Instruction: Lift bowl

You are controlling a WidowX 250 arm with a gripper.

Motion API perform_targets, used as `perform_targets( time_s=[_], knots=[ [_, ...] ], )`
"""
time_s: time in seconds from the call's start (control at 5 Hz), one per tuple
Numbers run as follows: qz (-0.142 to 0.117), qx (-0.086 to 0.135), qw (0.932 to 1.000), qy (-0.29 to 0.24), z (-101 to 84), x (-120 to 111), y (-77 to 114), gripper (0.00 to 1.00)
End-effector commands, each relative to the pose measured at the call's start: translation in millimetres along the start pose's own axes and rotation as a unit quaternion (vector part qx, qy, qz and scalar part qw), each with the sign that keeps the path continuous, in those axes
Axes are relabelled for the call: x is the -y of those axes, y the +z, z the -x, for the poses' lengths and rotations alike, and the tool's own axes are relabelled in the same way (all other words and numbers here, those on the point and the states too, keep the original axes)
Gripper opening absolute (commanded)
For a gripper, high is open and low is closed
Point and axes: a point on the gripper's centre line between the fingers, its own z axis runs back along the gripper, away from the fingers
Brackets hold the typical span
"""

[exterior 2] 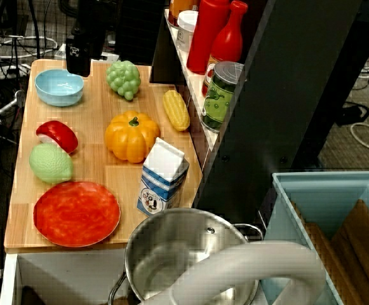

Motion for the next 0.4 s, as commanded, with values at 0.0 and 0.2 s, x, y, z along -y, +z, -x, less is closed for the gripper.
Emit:
perform_targets(
  time_s=[0.0, 0.2],
  knots=[
    [0.000, 0.000, 1.0000, 0.000, 0.0, 0.0, 0.0, 1.00],
    [-0.004, -0.014, 0.9999, 0.007, 4.7, -2.6, -8.6, 1.00]
  ],
)
